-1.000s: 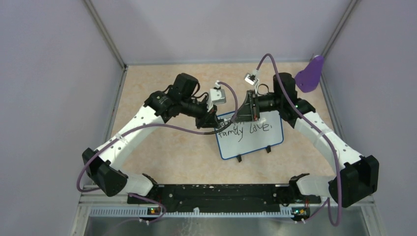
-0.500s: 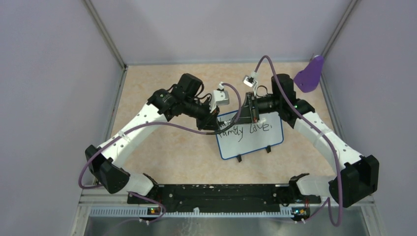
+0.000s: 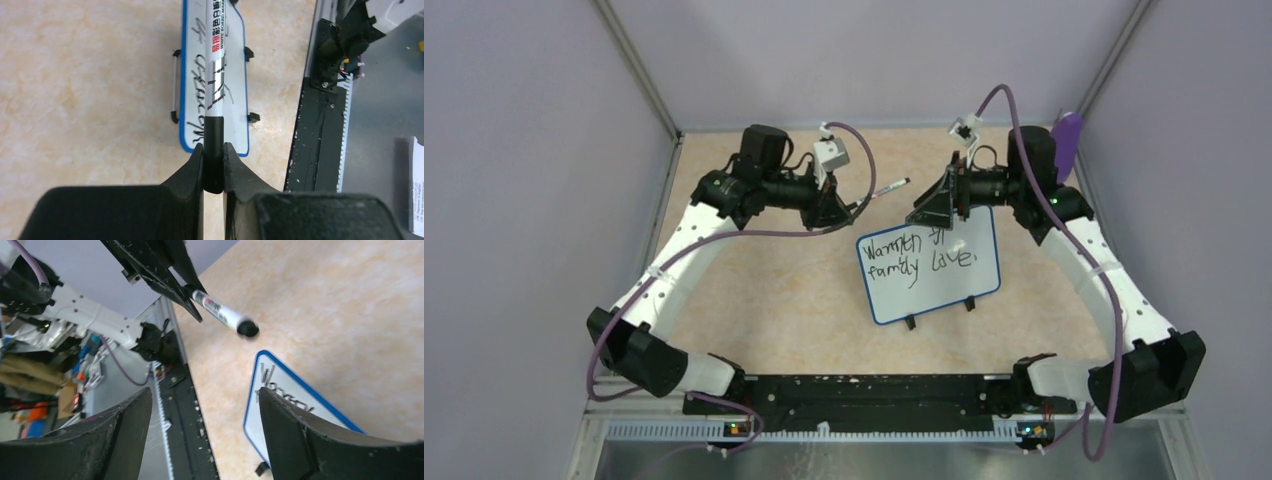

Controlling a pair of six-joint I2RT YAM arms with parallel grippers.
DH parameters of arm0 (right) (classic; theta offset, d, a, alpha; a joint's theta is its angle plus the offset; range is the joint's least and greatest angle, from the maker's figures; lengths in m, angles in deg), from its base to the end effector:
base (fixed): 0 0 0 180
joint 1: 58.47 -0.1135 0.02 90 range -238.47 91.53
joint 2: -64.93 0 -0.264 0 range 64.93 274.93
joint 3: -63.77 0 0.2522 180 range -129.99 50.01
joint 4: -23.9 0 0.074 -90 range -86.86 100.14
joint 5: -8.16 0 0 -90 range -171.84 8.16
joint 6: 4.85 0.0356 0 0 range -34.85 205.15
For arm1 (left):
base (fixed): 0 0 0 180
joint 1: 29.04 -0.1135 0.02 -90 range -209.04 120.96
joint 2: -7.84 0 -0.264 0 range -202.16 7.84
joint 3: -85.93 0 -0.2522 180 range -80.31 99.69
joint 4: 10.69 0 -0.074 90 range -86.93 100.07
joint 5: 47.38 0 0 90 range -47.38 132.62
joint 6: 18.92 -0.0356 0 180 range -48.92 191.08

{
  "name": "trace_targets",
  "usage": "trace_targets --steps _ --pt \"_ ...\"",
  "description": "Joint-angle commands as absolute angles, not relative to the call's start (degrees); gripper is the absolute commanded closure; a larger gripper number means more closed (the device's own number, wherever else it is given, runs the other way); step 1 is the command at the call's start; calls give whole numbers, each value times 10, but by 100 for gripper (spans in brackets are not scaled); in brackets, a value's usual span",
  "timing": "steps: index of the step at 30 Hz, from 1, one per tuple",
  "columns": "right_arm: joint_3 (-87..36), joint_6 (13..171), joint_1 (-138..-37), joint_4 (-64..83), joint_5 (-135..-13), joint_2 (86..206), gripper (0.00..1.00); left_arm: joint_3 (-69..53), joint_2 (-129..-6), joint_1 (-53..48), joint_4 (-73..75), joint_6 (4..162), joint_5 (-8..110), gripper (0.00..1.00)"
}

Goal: Write a sentence on the whiteboard
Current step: Pass from the right arm to the left, then put down the whiteboard marker at the center of the board.

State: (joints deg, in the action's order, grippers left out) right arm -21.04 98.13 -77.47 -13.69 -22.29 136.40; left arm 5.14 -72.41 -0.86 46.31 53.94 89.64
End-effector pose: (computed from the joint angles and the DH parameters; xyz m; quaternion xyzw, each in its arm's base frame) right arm 0.2410 0.1154 0.3842 -0.3075 0.7138 0.5307 0.3380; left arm 0.2444 -0.1605 0.3951 0.4788 0.6934 -0.3956 0.3653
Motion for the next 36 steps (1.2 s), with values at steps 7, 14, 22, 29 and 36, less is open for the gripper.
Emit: trace_targets --steps 7,14,22,29,36 --pt "-256 955 -664 -158 -259 1332 17 26 -720 -167 472 541 917 100" --pt "-222 856 -634 -257 -340 1302 16 -35 -748 -266 525 460 822 98" --pt "-178 768 -628 -307 -421 1272 16 -140 -796 -304 529 418 748 96" --pt "-147 758 -623 -308 -442 1258 16 -192 -844 -304 497 415 728 94" --pt "-144 756 -622 -313 -443 1255 15 -214 -890 -304 486 409 723 87"
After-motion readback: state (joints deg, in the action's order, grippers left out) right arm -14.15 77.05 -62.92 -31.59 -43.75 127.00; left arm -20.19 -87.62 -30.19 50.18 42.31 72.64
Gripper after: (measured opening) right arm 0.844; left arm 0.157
